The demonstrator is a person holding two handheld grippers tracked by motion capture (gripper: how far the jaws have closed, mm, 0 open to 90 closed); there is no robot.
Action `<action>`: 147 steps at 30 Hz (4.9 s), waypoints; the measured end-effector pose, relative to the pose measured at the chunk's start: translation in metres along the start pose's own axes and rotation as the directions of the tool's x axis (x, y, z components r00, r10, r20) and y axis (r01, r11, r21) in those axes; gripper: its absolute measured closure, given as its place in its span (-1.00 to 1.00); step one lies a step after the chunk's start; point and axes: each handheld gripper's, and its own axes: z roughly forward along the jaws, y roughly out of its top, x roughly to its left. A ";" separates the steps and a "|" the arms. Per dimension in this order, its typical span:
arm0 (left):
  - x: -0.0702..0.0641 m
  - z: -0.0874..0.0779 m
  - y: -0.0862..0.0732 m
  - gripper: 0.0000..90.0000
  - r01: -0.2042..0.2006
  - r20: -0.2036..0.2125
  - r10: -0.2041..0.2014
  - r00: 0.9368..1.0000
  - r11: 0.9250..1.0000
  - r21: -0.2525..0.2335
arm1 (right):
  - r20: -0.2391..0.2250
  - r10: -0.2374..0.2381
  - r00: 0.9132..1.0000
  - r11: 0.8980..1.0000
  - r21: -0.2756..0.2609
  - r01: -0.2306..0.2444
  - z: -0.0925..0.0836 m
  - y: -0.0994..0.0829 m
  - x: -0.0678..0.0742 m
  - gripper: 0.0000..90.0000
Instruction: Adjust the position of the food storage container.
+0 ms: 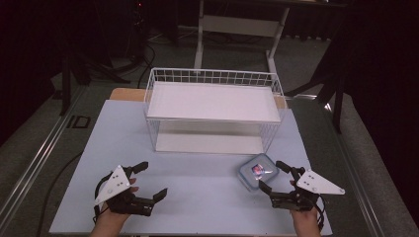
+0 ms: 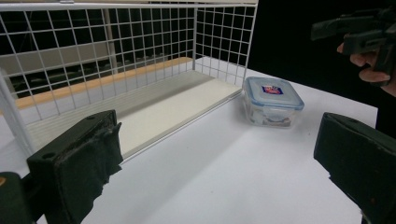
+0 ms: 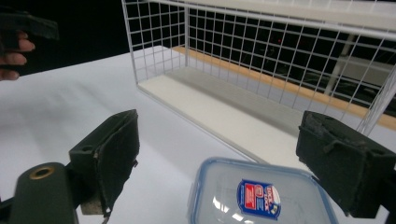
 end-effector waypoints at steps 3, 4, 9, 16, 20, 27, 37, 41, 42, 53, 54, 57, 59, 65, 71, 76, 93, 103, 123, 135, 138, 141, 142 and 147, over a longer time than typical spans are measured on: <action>-0.001 0.001 0.000 -0.97 -0.001 0.000 0.001 1.000 1.000 0.001 | 0.010 -0.009 1.000 1.000 -0.021 0.009 -0.002 0.004 0.002 -0.72; -0.001 0.002 0.000 -0.97 -0.003 0.000 0.003 1.000 1.000 0.001 | 0.001 -0.006 1.000 1.000 -0.031 0.006 -0.003 0.008 0.003 -0.73; -0.002 0.003 -0.001 -0.97 -0.005 -0.004 0.005 1.000 1.000 0.002 | -0.005 0.016 1.000 0.999 -0.031 -0.016 0.000 0.013 0.000 -0.73; -0.002 0.004 -0.001 -0.96 -0.006 -0.001 0.006 1.000 1.000 0.005 | -0.002 0.066 0.998 0.998 -0.024 -0.066 0.009 0.016 -0.012 -0.73; -0.001 0.005 -0.002 -0.97 -0.004 0.000 0.004 1.000 1.000 0.008 | 0.026 0.088 0.996 0.996 -0.007 -0.088 0.017 0.012 -0.022 -0.70; 0.000 0.005 -0.002 -0.97 0.000 -0.002 0.000 1.000 1.000 0.011 | 0.040 0.079 0.996 0.997 -0.010 -0.079 0.018 0.010 -0.026 -0.69; 0.000 0.006 -0.003 -0.97 0.003 -0.001 -0.003 1.000 1.000 0.012 | 0.117 0.061 0.991 0.998 0.005 -0.062 0.016 0.013 -0.047 -0.70; -0.001 0.007 -0.003 -0.96 0.002 0.003 -0.003 1.000 1.000 0.015 | 0.140 0.063 0.988 0.997 0.034 -0.069 0.019 0.008 -0.059 -0.71; -0.001 0.007 -0.003 -0.97 0.001 0.003 -0.001 1.000 1.000 0.014 | 0.136 0.063 0.989 0.997 0.036 -0.069 0.019 0.007 -0.061 -0.71; 0.000 0.008 -0.004 -0.97 0.001 0.006 -0.001 1.000 1.000 0.021 | 0.184 0.059 0.981 0.988 0.127 -0.084 0.032 -0.014 -0.087 -0.45; 0.000 0.009 -0.004 -0.97 0.001 0.006 -0.001 1.000 1.000 0.021 | 0.186 0.058 0.981 0.987 0.137 -0.085 0.033 -0.016 -0.089 -0.39; 0.000 0.009 -0.004 -0.97 0.002 0.007 -0.002 1.000 1.000 0.021 | 0.221 0.032 0.975 0.980 0.183 -0.074 0.035 -0.024 -0.093 -0.19; 0.000 0.009 -0.004 -0.97 0.001 0.007 -0.001 1.000 1.000 0.021 | 0.228 0.030 0.973 0.979 0.192 -0.075 0.036 -0.026 -0.094 -0.09; 0.000 0.010 -0.005 -0.97 0.003 0.012 -0.003 1.000 1.000 0.024 | 0.240 0.042 0.970 0.954 0.278 -0.110 0.037 -0.047 -0.103 0.55; 0.000 0.010 -0.005 -0.97 0.002 0.014 -0.002 1.000 1.000 0.027 | 0.220 0.059 0.974 0.928 0.348 -0.134 0.041 -0.059 -0.105 0.95; 0.000 0.011 -0.004 -0.97 0.004 0.015 -0.004 1.000 1.000 0.027 | 0.199 0.060 0.978 0.898 0.417 -0.140 0.042 -0.068 -0.099 1.00; -0.002 0.013 -0.004 -0.97 -0.005 0.015 0.005 1.000 1.000 0.029 | 0.022 0.060 0.998 0.872 0.485 -0.063 0.053 -0.068 -0.050 1.00; -0.003 0.013 -0.004 -0.97 -0.009 0.018 0.008 1.000 0.999 0.036 | -0.068 0.098 0.993 0.877 0.477 -0.053 0.073 -0.063 -0.023 1.00; -0.004 0.013 -0.004 -0.97 -0.012 0.017 0.012 1.000 0.999 0.040 | -0.028 0.101 0.995 0.888 0.454 -0.077 0.082 -0.055 -0.027 1.00; -0.004 0.014 -0.005 -0.97 -0.011 0.019 0.011 1.000 0.999 0.045 | -0.059 0.120 0.991 0.885 0.459 -0.080 0.097 -0.055 -0.014 1.00; -0.004 0.015 -0.005 -0.97 -0.012 0.019 0.011 1.000 0.999 0.047 | -0.068 0.109 0.992 0.882 0.467 -0.065 0.105 -0.054 -0.009 1.00; -0.004 0.015 -0.005 -0.97 -0.009 0.020 0.008 1.000 0.999 0.050 | -0.076 0.114 0.991 0.881 0.468 -0.066 0.111 -0.053 -0.007 1.00; -0.004 0.015 -0.005 -0.97 -0.009 0.021 0.008 1.000 0.999 0.050 | -0.078 0.109 0.991 0.882 0.467 -0.060 0.112 -0.053 -0.006 1.00; -0.005 0.015 -0.006 -0.96 -0.013 0.023 0.012 1.000 0.998 0.054 | -0.093 0.124 0.988 0.883 0.465 -0.067 0.123 -0.051 0.000 1.00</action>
